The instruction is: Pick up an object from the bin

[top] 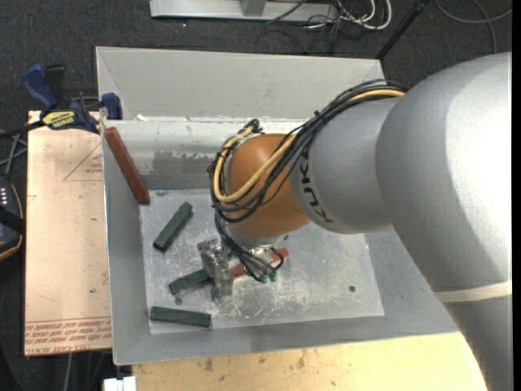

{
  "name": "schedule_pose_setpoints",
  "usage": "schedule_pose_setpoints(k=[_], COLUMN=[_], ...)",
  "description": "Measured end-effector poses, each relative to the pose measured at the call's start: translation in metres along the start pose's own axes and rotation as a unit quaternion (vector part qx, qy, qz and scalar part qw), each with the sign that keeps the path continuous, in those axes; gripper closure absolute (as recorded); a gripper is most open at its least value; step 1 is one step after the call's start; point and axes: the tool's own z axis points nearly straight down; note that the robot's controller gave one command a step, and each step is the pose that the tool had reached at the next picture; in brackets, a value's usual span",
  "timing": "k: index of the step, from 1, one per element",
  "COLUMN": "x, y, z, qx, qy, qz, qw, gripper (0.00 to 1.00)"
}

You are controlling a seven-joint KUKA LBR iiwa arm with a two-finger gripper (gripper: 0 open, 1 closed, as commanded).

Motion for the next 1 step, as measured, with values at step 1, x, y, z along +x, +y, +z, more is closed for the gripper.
schedule_pose_setpoints(k=[1], x=[0.0282], y=[-0.0079], z=[-0.1442], qx=[0.002], qy=[0.0039], qz=[0.021], qw=[0.9998], gripper=[1.00])
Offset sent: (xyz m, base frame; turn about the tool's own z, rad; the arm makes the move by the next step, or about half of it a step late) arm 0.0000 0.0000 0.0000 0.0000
